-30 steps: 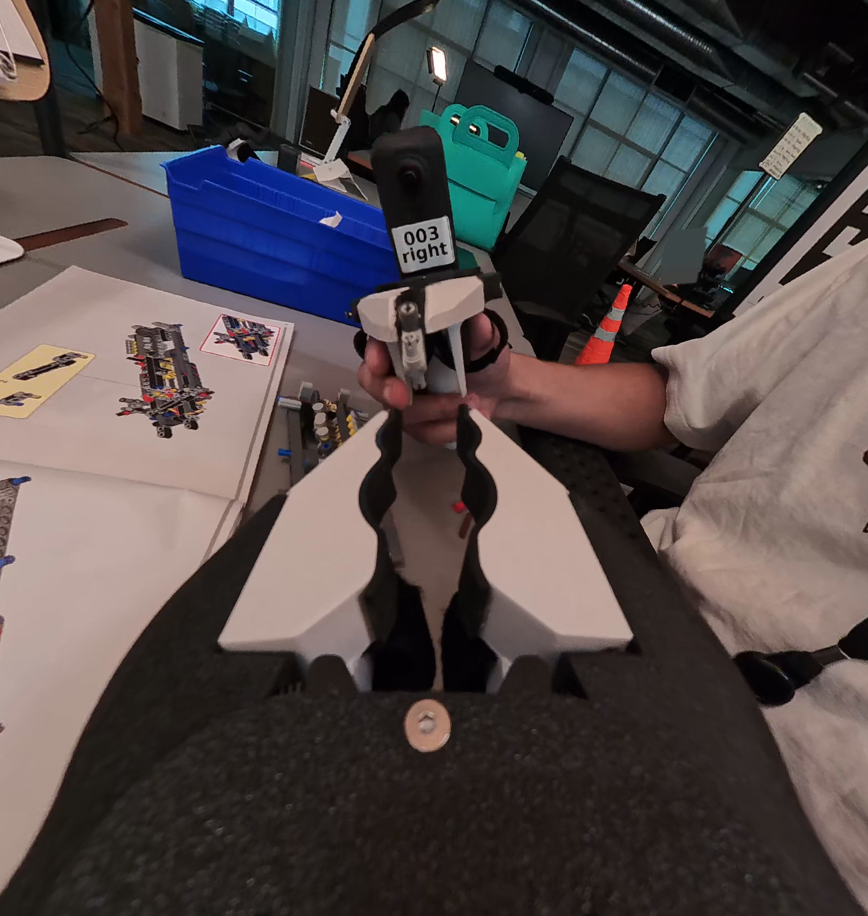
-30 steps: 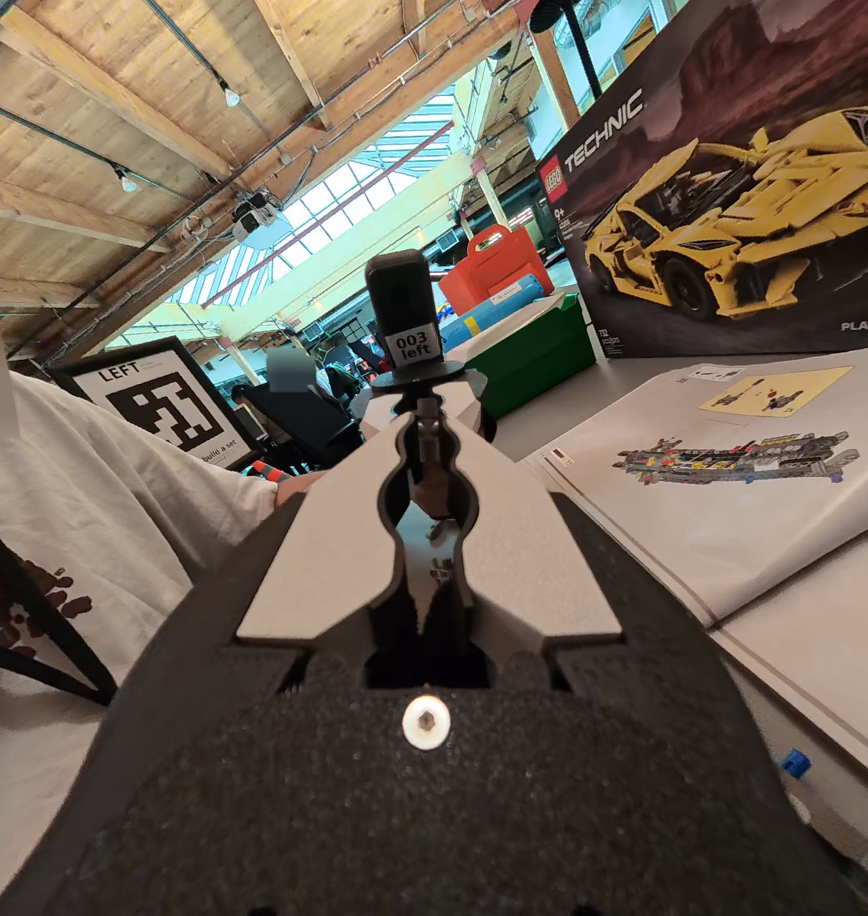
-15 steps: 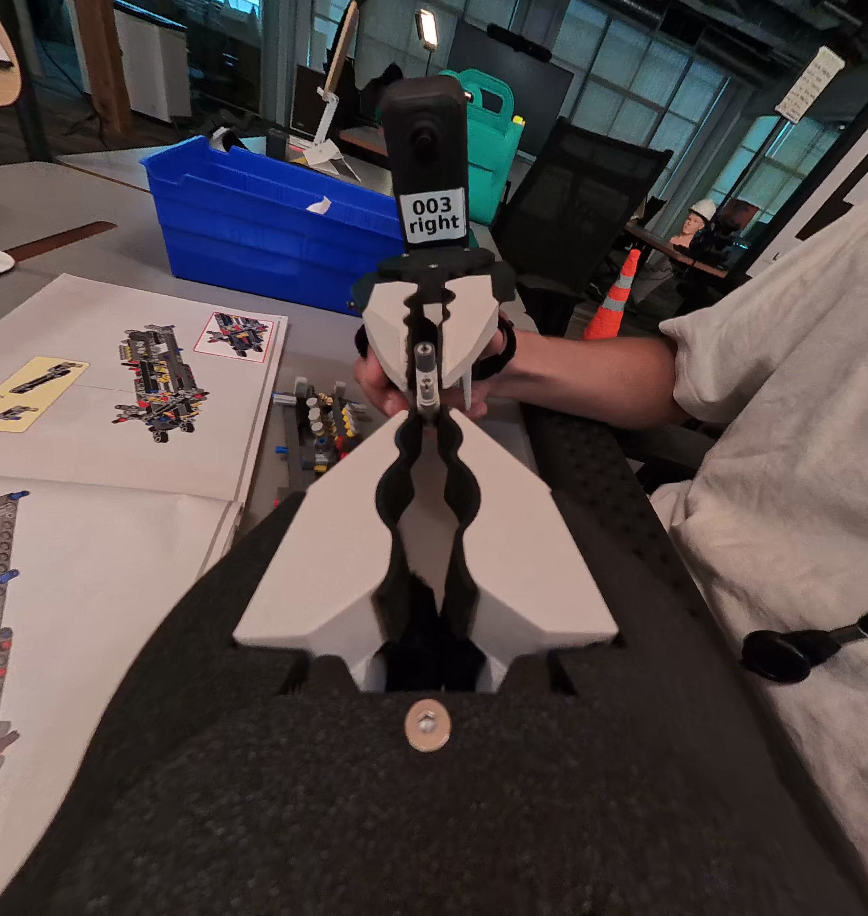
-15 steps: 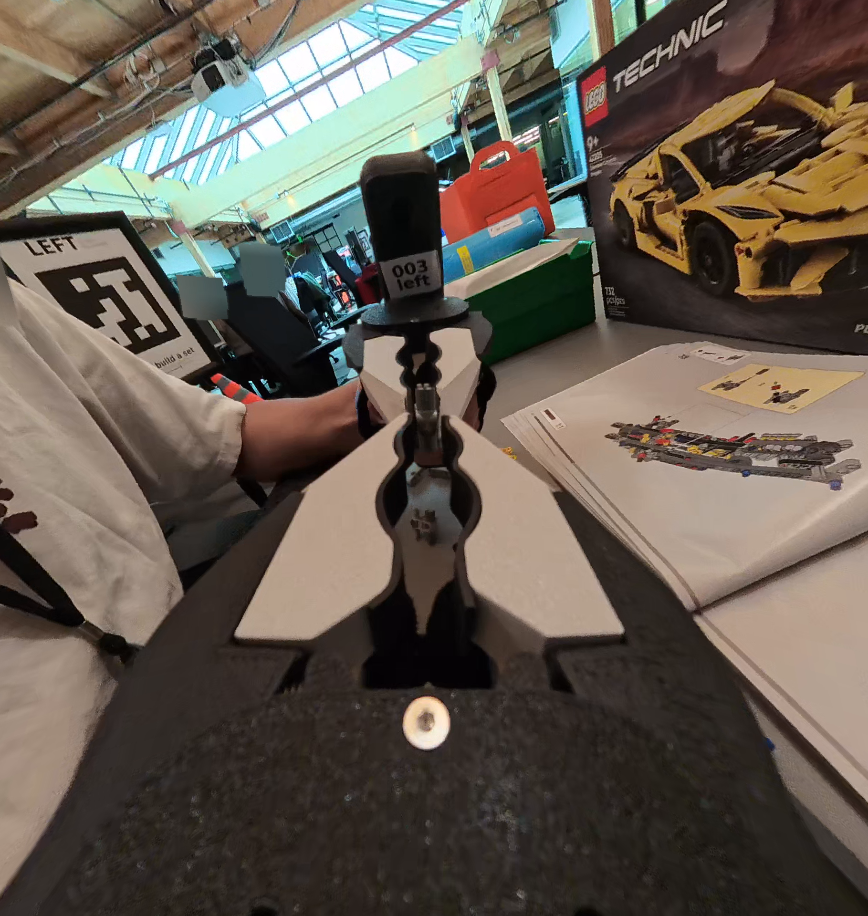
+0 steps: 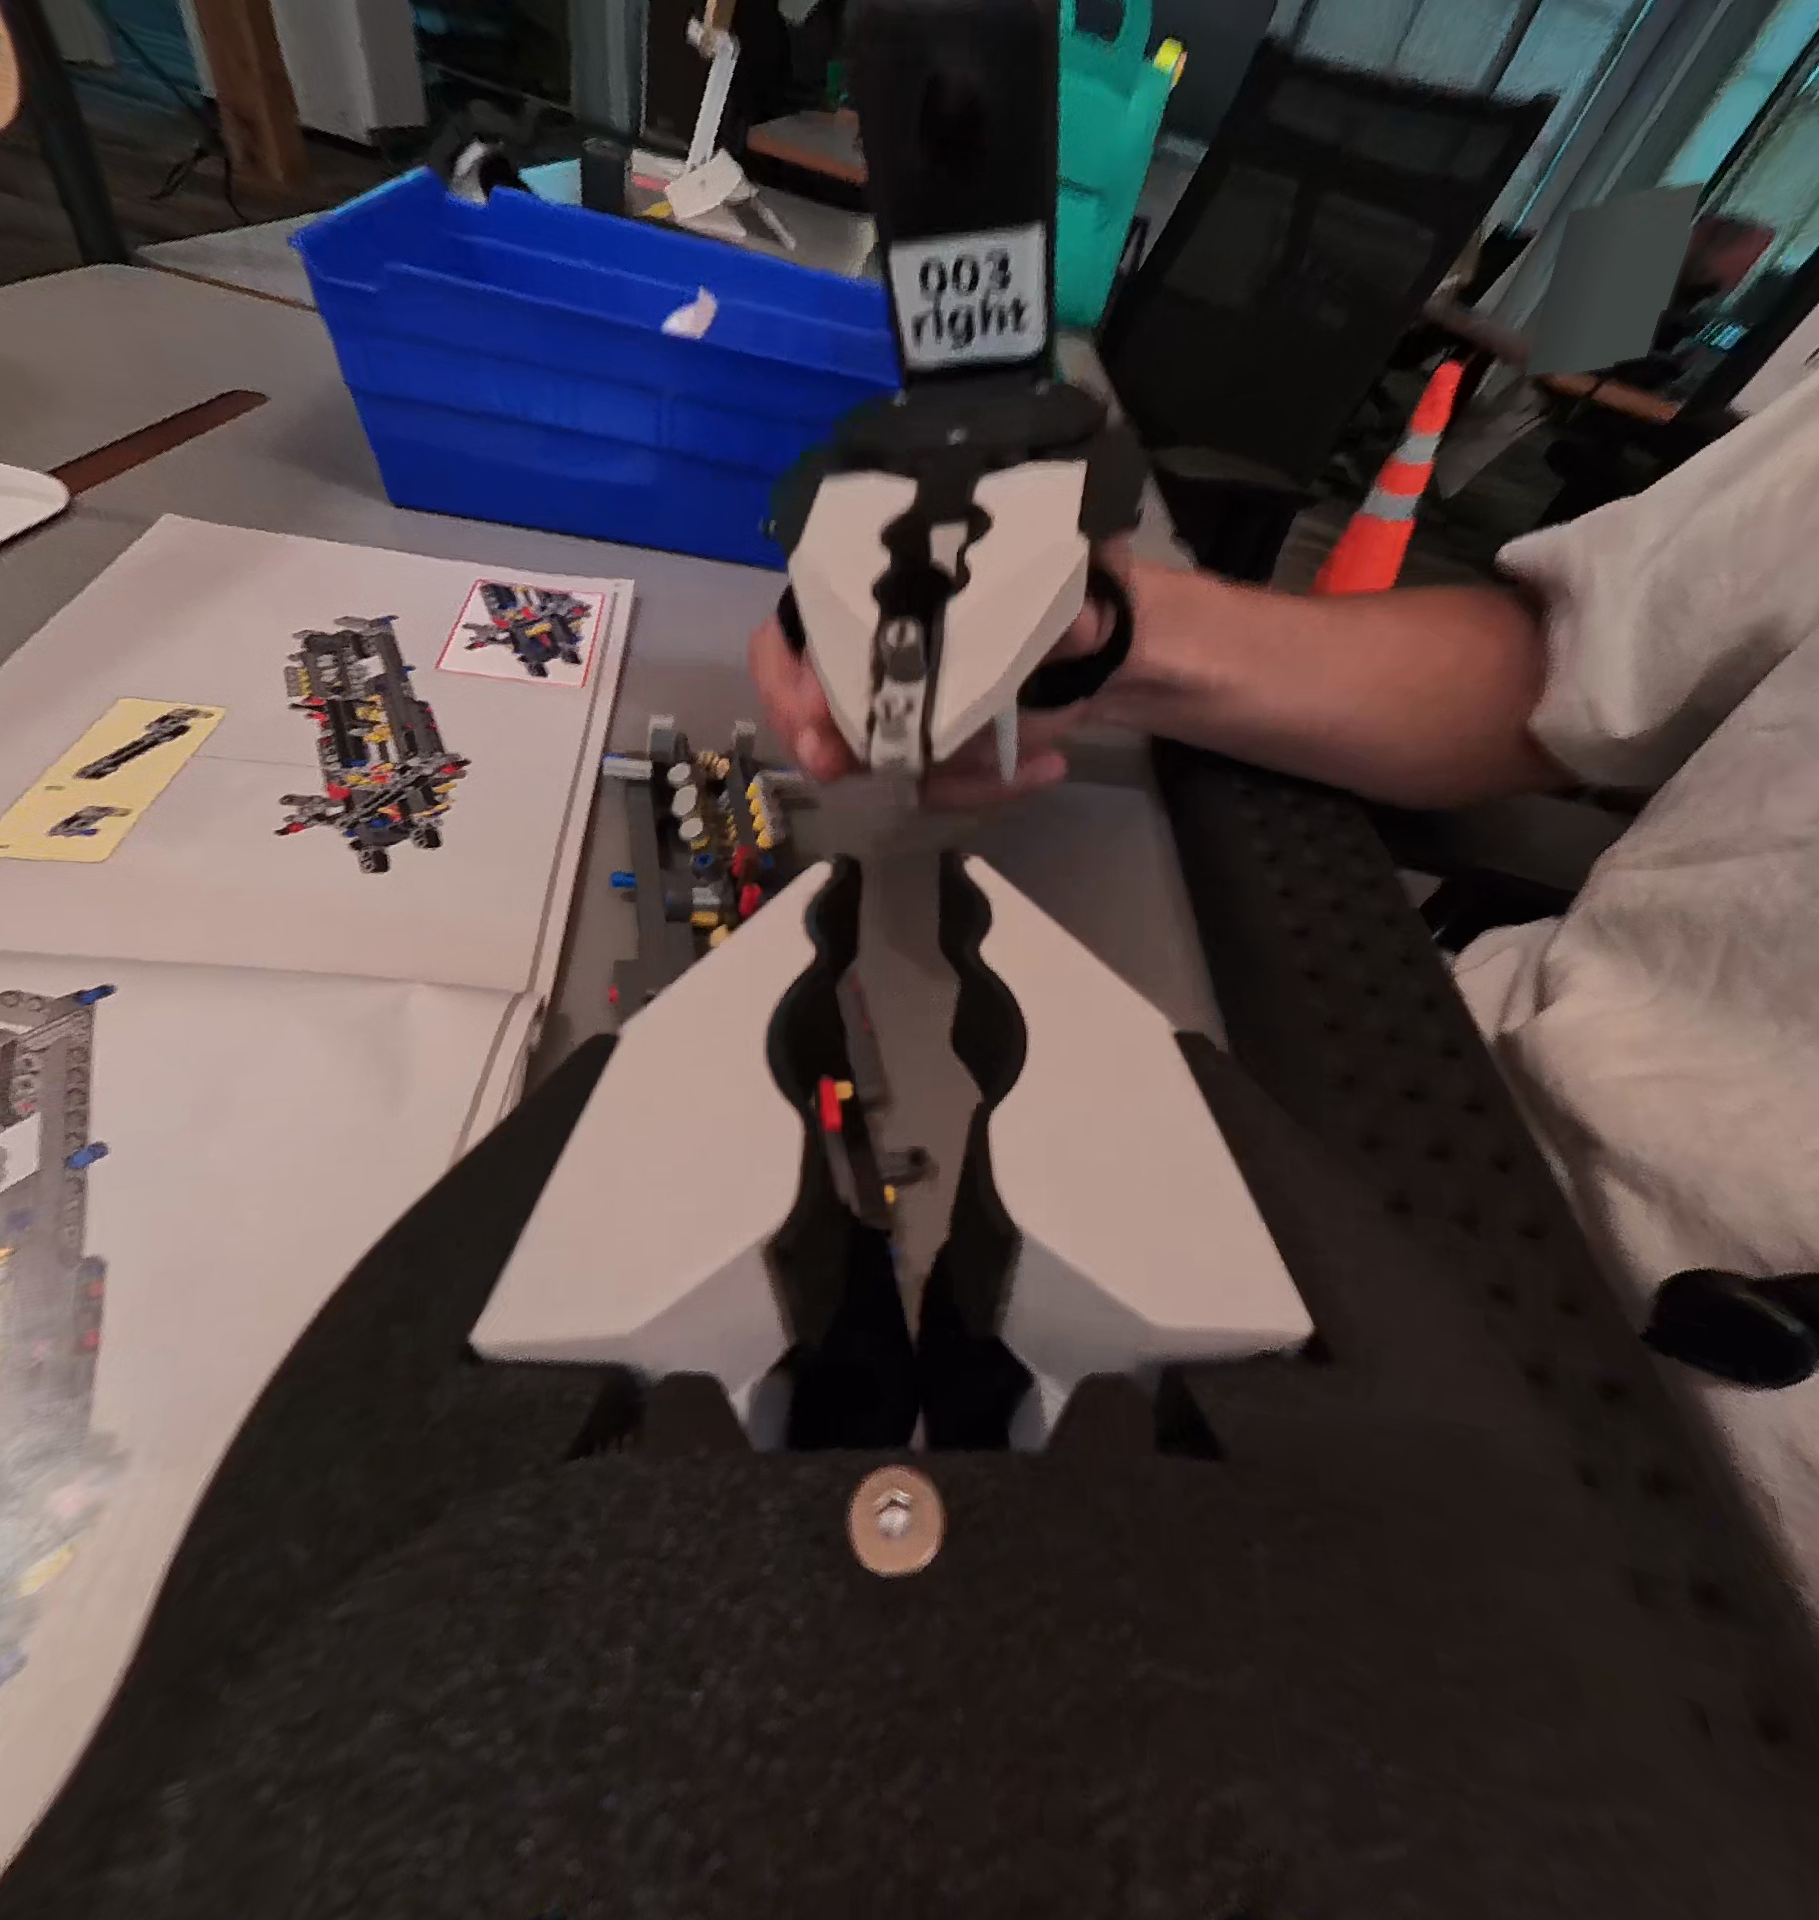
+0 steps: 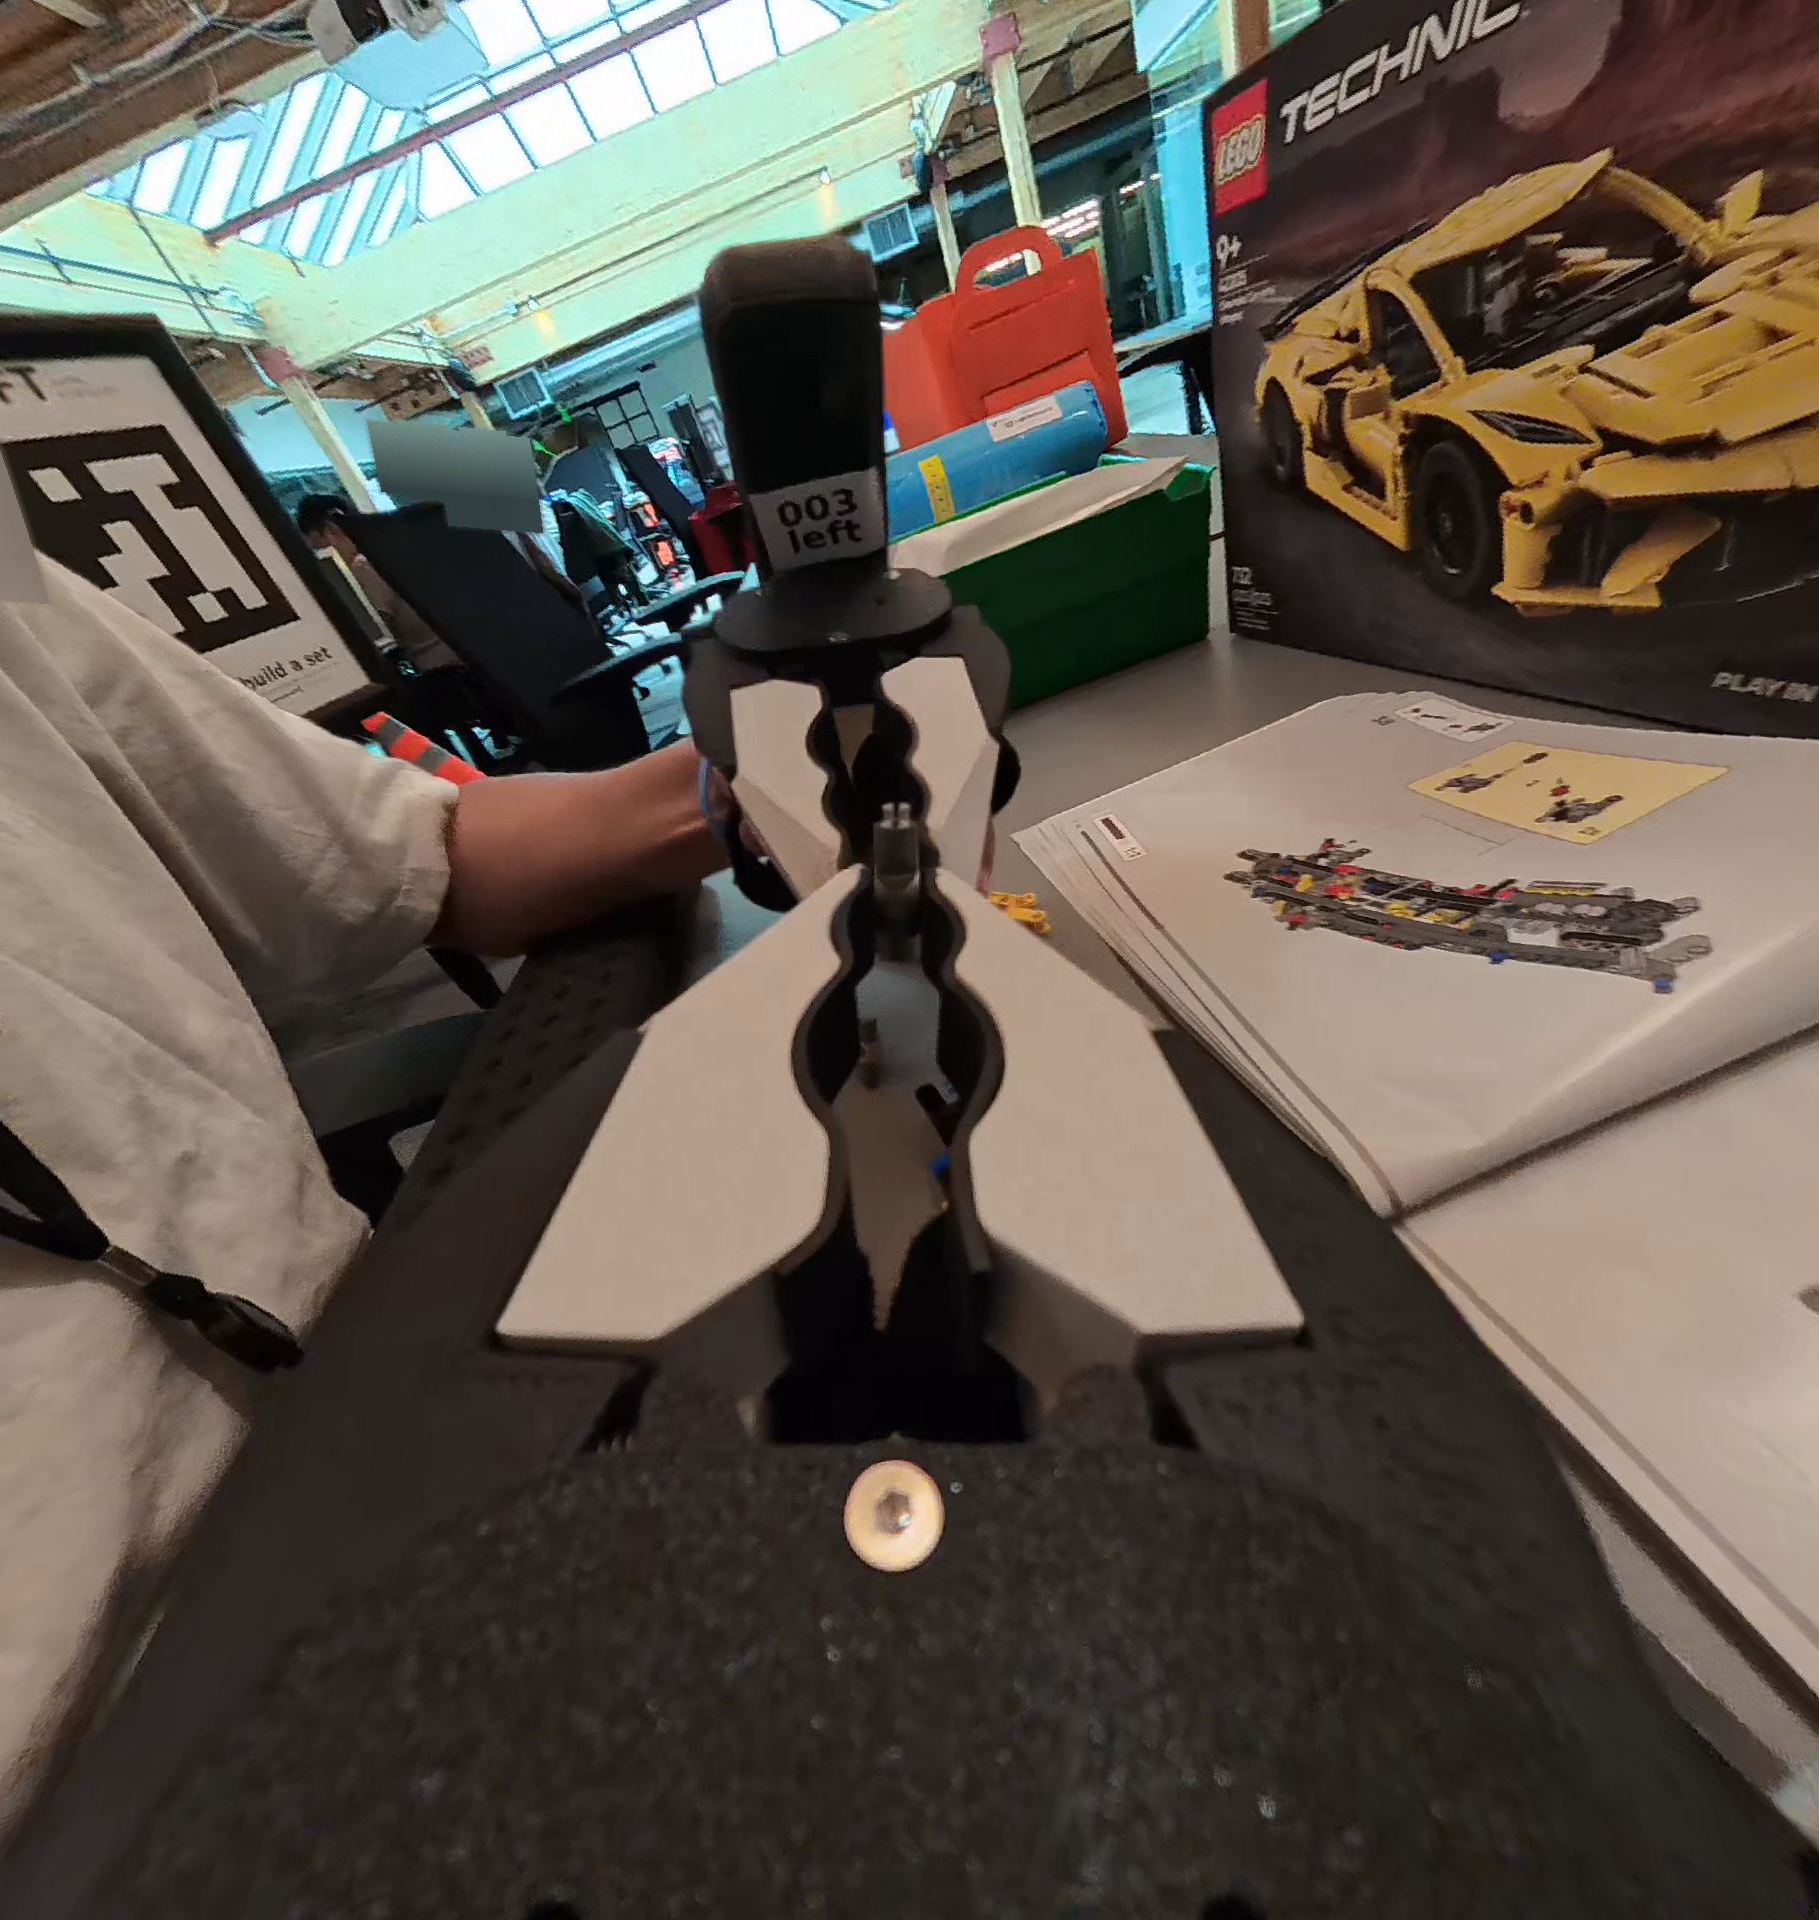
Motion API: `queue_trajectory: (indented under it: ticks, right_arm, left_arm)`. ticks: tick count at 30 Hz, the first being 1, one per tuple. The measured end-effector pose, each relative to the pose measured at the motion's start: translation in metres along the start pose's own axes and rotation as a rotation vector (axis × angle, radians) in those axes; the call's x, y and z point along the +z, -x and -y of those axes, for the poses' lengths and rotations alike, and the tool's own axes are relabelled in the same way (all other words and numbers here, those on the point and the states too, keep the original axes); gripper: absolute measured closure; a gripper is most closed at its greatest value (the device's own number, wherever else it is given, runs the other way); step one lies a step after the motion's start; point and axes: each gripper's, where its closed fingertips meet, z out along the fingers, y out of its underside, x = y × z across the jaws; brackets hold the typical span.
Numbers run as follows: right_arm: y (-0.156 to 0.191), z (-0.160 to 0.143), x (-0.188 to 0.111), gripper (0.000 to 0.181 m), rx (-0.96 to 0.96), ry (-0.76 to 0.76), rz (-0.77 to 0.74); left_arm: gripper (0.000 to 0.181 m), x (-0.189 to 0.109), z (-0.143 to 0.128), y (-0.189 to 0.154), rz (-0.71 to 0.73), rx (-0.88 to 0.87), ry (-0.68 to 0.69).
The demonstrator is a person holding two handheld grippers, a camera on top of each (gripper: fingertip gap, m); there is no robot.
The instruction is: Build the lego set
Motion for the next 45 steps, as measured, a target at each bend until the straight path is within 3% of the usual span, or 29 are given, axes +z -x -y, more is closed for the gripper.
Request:
queue_trajectory:
  ticks: [5,9,11,14,17,24,31,35,40,45]
  right_arm:
    - [-0.014,-0.016,-0.041,0.176,0.002,0.078,-0.230]
    - [-0.030,-0.023,-0.069,0.176,-0.062,-0.012,-0.441]
    - [-0.035,-0.018,-0.073,0.176,-0.141,0.002,-0.511]
    - [-0.034,-0.009,-0.072,0.176,-0.201,-0.027,-0.525]
    - [-0.030,-0.007,-0.075,0.176,-0.200,-0.046,-0.498]
    - [-0.020,0.012,-0.089,0.176,-0.192,-0.154,-0.509]
    - [-0.019,0.017,-0.094,0.176,-0.145,-0.194,-0.483]
    - [-0.021,0.017,-0.096,0.176,-0.127,-0.198,-0.488]
    - [-0.022,0.016,-0.095,0.176,-0.121,-0.192,-0.481]
    - [-0.023,0.015,-0.095,0.176,-0.110,-0.195,-0.480]
  left_arm:
    - [0.159,0.024,-0.039,-0.021,0.074,0.074,0.270]
    - [0.163,0.041,-0.070,-0.029,0.357,-0.157,0.399]
    - [0.159,0.052,-0.078,-0.046,0.405,-0.290,0.391]
    - [0.158,0.068,-0.083,-0.065,0.465,-0.371,0.371]
    - [0.155,0.073,-0.093,-0.061,0.577,-0.360,0.421]
    - [0.148,0.084,-0.096,-0.047,0.649,-0.407,0.445]
    - [0.154,0.090,-0.097,-0.040,0.670,-0.310,0.528]
    - [0.143,0.080,-0.101,-0.041,0.732,-0.276,0.588]
    - [0.148,0.091,-0.098,-0.062,0.662,-0.327,0.553]
    - [0.142,0.089,-0.099,-0.046,0.693,-0.338,0.547]
